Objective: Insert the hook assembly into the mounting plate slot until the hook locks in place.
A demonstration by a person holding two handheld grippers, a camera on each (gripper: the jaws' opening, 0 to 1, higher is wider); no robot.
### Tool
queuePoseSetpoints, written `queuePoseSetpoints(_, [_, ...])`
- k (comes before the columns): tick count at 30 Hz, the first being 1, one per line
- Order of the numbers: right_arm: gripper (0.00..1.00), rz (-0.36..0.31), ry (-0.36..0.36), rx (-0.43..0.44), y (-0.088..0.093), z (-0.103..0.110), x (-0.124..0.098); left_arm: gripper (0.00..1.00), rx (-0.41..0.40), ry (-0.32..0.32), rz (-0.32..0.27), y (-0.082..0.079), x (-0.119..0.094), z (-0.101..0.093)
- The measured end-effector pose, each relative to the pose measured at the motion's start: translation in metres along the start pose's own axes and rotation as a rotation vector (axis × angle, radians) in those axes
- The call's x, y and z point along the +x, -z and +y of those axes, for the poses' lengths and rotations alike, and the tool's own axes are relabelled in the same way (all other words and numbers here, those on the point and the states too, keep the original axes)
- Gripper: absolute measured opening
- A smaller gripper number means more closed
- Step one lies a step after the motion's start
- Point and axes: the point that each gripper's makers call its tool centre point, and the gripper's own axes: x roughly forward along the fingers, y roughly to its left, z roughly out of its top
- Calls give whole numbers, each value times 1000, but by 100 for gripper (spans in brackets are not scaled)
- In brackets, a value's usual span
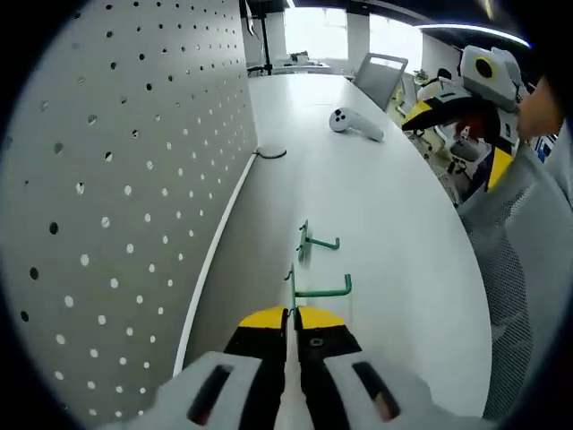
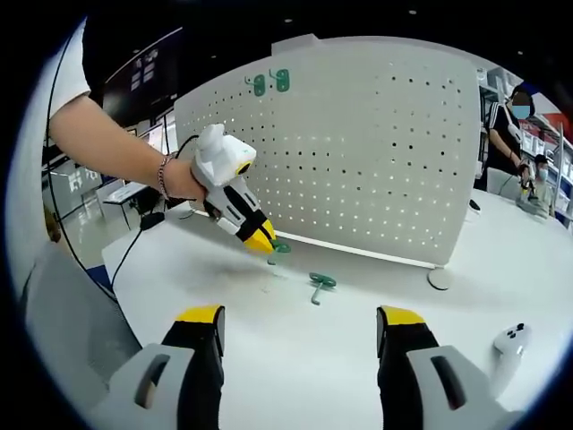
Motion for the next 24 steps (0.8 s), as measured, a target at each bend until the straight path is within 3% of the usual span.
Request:
queuePoseSetpoints(8, [67, 0, 0, 2, -1, 0, -1, 3, -17, -15, -37, 0, -10, 3])
queuePoseSetpoints(20, [66, -10, 2, 7, -3, -1, -1, 3, -20, -86, -151, -20, -38, 15])
queuePoseSetpoints(24, [66, -14, 2, 9, -4, -1, -1, 3, -21, -94, -183, -24, -44, 10])
